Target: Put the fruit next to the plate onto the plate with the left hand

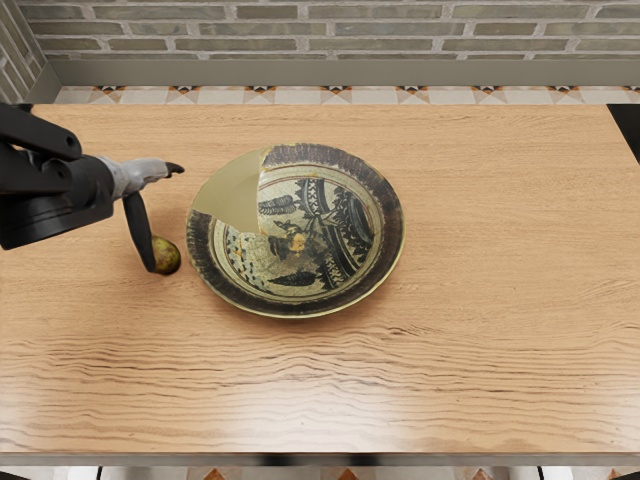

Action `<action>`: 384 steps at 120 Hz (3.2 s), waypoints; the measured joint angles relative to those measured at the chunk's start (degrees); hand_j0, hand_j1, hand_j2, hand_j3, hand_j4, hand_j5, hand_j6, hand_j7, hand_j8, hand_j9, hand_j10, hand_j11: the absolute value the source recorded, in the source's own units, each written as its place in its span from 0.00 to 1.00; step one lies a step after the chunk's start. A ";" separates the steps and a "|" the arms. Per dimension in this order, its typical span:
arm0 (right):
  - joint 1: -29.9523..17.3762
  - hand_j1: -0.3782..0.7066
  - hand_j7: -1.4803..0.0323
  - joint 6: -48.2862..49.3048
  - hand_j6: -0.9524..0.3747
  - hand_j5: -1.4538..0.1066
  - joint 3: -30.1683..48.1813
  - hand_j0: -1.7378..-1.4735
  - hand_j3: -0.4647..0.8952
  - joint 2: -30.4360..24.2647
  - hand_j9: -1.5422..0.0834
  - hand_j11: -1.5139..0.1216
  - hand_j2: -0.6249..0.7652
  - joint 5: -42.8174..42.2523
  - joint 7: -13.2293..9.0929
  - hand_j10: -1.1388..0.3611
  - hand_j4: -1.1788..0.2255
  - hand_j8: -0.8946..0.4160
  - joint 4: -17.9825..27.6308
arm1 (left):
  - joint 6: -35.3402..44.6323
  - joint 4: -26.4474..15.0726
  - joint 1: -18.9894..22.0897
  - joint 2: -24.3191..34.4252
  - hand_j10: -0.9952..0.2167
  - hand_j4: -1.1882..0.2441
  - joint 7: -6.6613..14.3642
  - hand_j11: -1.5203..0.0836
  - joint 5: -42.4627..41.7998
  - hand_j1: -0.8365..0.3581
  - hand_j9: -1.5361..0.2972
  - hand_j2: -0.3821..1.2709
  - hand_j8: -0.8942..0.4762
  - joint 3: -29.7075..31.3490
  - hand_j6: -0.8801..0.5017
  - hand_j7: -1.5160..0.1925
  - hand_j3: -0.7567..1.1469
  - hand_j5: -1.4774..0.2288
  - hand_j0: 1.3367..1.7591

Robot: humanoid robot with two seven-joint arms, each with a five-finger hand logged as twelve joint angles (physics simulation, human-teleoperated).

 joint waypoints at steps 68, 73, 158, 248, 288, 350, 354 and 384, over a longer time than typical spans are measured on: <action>0.00 0.04 0.97 0.00 0.71 0.92 0.00 0.30 0.34 0.00 0.94 0.92 0.45 0.00 0.00 0.75 0.83 0.67 0.00 | 6.25 -6.42 0.29 -0.76 0.81 0.82 0.03 0.94 -2.44 0.98 0.83 0.23 0.64 0.34 0.63 0.88 0.40 0.86 0.76; 0.00 0.04 0.97 0.00 0.71 0.92 0.00 0.30 0.34 0.00 0.94 0.92 0.45 0.00 0.00 0.75 0.83 0.67 0.00 | 6.39 -6.20 0.30 -0.77 0.81 0.82 0.03 0.94 -2.73 0.98 0.83 0.23 0.64 0.67 0.63 0.88 0.40 0.86 0.76; 0.00 0.04 0.97 0.00 0.71 0.92 0.00 0.30 0.34 0.00 0.94 0.92 0.45 0.00 0.00 0.75 0.83 0.67 0.00 | 13.19 -2.30 6.60 -5.33 0.75 0.77 0.13 0.88 -7.43 0.91 0.78 0.24 0.59 0.93 0.58 0.82 0.40 0.80 0.76; 0.00 0.04 0.97 0.00 0.71 0.92 0.00 0.30 0.34 0.00 0.94 0.92 0.45 0.00 0.00 0.75 0.83 0.67 0.00 | 13.50 -1.90 7.57 -6.43 0.57 0.62 0.14 0.70 -9.68 0.69 0.62 0.27 0.43 0.89 0.42 0.66 0.40 0.63 0.76; 0.00 0.04 0.97 0.00 0.71 0.92 0.00 0.30 0.34 0.00 0.94 0.92 0.45 0.00 0.00 0.75 0.83 0.67 0.00 | 10.64 -1.86 7.35 -6.28 0.26 0.31 0.18 0.32 -12.51 0.42 0.29 0.56 0.30 0.95 0.28 0.30 0.40 0.28 0.75; 0.00 0.04 0.97 0.00 0.71 0.92 0.01 0.30 0.34 0.00 0.94 0.92 0.45 0.00 0.00 0.75 0.83 0.67 0.00 | 7.88 -2.01 -2.24 2.80 0.15 0.24 0.70 0.24 -15.81 0.34 0.22 0.77 0.28 -5.34 0.26 0.21 0.40 0.18 0.75; 0.00 0.04 0.97 0.00 0.71 0.92 0.00 0.30 0.34 0.00 0.94 0.92 0.45 0.00 0.00 0.75 0.83 0.67 0.00 | 6.99 -2.00 -2.17 2.55 0.14 0.25 0.68 0.24 -15.85 0.33 0.22 0.78 0.28 -7.53 0.27 0.21 0.40 0.17 0.75; 0.00 0.04 0.97 0.00 0.71 0.92 0.00 0.30 0.34 0.00 0.94 0.92 0.45 0.00 0.00 0.75 0.83 0.67 0.00 | 4.97 -1.72 -1.95 -0.74 0.12 0.24 0.53 0.23 -15.41 0.25 0.21 0.81 0.22 -16.37 0.19 0.21 0.40 0.18 0.75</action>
